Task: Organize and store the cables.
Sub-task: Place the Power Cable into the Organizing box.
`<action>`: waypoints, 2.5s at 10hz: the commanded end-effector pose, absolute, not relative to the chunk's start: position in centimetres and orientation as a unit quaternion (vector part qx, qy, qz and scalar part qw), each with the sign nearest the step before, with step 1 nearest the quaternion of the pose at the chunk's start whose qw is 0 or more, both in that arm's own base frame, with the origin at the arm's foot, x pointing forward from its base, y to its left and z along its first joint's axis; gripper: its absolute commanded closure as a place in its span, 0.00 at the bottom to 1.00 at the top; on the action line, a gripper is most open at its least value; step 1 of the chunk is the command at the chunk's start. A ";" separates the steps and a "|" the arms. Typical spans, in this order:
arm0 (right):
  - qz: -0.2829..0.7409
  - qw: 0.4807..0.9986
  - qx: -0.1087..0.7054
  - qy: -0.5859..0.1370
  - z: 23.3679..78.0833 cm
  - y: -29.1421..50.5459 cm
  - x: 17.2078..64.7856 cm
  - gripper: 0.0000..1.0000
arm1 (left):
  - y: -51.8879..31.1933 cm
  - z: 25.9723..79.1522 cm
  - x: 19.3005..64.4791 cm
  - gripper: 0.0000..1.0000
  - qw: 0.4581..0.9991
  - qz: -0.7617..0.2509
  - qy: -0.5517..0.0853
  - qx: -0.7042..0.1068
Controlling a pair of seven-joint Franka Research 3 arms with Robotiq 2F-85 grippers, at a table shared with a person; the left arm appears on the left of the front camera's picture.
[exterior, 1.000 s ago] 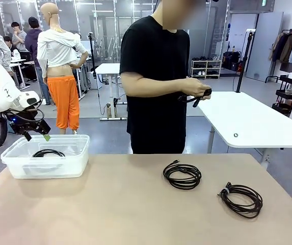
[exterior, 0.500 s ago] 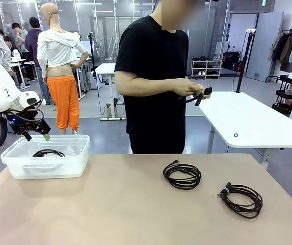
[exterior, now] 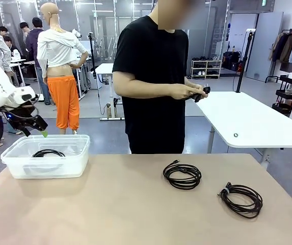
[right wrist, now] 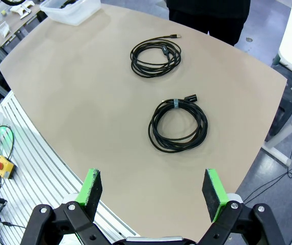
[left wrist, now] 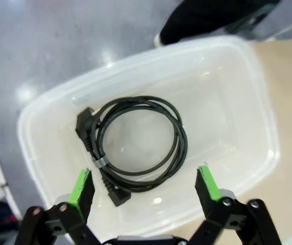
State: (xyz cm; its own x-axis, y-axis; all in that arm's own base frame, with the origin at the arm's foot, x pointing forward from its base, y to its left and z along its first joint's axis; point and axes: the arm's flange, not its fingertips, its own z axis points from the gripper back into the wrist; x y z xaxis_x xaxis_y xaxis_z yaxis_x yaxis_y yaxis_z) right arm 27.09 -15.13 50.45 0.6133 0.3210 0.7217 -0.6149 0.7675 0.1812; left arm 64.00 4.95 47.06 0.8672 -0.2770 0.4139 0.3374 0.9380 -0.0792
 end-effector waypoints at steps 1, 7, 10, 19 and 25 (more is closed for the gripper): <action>0.276 0.869 0.213 -0.351 50.6 -15.3 27.0 0.00 | 8.4 48.4 58.5 0.00 0.925 -0.274 -0.238 -0.111; 0.276 0.869 0.213 -0.351 50.6 -15.3 27.0 0.00 | 12.6 48.5 42.5 0.00 0.858 -0.349 -0.337 -0.168; 0.276 0.869 0.213 -0.351 50.6 -15.3 27.0 0.00 | 11.9 47.6 36.9 0.00 0.846 -0.375 -0.347 -0.155; 0.276 0.869 0.213 -0.351 50.6 -15.3 27.0 0.00 | 12.1 47.9 34.3 0.00 0.826 -0.420 -0.349 -0.140; 0.276 0.869 0.213 -0.351 50.6 -15.3 27.0 0.00 | 12.1 47.9 34.3 0.00 0.826 -0.420 -0.349 -0.140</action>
State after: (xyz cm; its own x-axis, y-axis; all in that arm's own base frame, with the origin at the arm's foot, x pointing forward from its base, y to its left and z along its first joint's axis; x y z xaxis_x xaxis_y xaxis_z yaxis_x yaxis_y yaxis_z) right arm 27.13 -15.12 50.44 0.6142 0.3208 0.7210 -0.6142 0.7680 0.1814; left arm 34.05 12.18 47.95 0.3896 -0.5973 0.7010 0.8017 0.5946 0.0610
